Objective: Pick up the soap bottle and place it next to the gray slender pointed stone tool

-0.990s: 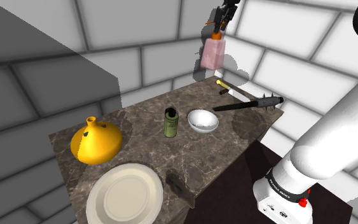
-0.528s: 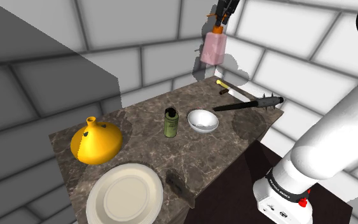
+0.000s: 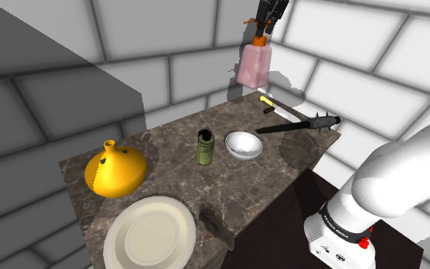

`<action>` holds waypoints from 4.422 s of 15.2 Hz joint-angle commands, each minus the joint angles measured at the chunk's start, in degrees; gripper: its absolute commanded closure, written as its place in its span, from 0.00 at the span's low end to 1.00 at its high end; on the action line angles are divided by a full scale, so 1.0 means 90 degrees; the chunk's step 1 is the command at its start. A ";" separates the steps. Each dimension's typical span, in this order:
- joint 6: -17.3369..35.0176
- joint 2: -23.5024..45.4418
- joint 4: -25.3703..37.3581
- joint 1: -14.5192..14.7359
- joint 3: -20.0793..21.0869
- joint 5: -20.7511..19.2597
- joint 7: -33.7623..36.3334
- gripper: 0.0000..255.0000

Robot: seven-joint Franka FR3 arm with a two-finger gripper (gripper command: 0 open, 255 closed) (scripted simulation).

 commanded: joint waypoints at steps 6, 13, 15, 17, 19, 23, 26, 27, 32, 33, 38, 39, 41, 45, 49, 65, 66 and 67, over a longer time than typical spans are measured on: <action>-0.0135 -0.0985 -0.0879 0.0289 0.0661 0.0080 0.0930 1.00; -0.0378 -0.1685 -0.1349 0.0577 0.1387 0.0344 0.1867 1.00; -0.0455 -0.1832 -0.1417 0.0662 0.1606 0.0441 0.2144 1.00; -0.0533 -0.1954 -0.1457 0.0744 0.1832 0.0545 0.2424 1.00; -0.0611 -0.2052 -0.1468 0.0823 0.2064 0.0654 0.2710 1.00; -0.0760 -0.2169 -0.1406 0.0965 0.2549 0.0878 0.3294 1.00; -0.0633 -0.2261 -0.1614 0.1013 0.2662 0.0950 0.3418 1.00; -0.0555 -0.2299 -0.1730 0.1024 0.2666 0.0963 0.3416 1.00; -0.0165 -0.2471 -0.2290 0.1075 0.2694 0.1025 0.3413 1.00; -0.0087 -0.2502 -0.2398 0.1085 0.2702 0.1037 0.3413 1.00; 0.0302 -0.2637 -0.2920 0.1134 0.2745 0.1100 0.3416 1.00; 0.0380 -0.2660 -0.3021 0.1144 0.2756 0.1113 0.3418 1.00; 0.0537 -0.2703 -0.3220 0.1163 0.2777 0.1138 0.3421 1.00; 0.0853 -0.2772 -0.3605 0.1199 0.2827 0.1191 0.3429 1.00; 0.1173 -0.2821 -0.3973 0.1235 0.2884 0.1245 0.3441 1.00; 0.2533 -0.2769 -0.5283 0.1349 0.3189 0.1470 0.3517 1.00; 0.2624 -0.2750 -0.5356 0.1354 0.3213 0.1485 0.3524 1.00; 0.2716 -0.2730 -0.5428 0.1359 0.3237 0.1499 0.3531 1.00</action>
